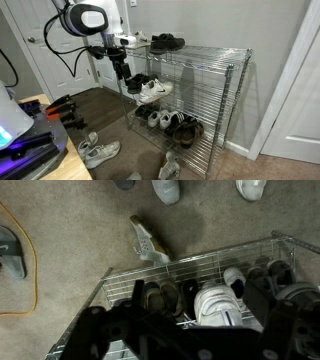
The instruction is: Move the right sneaker closer to the left sneaker
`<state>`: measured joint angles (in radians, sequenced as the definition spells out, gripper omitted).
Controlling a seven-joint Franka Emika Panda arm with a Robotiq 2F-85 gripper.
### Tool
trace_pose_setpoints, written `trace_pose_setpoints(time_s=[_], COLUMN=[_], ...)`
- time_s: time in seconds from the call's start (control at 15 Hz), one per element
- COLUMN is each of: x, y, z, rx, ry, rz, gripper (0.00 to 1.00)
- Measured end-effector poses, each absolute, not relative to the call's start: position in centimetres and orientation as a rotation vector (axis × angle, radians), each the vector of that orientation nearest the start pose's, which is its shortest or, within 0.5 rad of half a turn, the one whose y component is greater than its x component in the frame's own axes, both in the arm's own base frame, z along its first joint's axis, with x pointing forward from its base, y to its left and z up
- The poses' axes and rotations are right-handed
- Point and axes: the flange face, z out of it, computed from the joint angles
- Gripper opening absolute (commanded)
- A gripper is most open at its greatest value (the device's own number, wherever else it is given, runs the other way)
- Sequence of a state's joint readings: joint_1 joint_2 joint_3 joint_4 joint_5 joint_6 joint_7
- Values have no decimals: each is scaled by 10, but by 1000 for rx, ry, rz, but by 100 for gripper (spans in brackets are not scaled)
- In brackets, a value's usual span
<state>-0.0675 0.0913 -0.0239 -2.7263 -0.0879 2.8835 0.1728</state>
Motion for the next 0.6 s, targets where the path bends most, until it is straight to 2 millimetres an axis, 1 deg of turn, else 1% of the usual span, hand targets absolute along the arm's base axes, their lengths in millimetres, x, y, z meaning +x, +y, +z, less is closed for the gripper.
trace_pose_setpoints(time_s=[0.13,0.53,0.6], x=[404,405,405], y=[-26,-26,-25], z=[195,195,195], rx=[-3151,-3152,-3161], ry=[262,259,233], rz=[-82,-85,-83], gripper=[100,100,100])
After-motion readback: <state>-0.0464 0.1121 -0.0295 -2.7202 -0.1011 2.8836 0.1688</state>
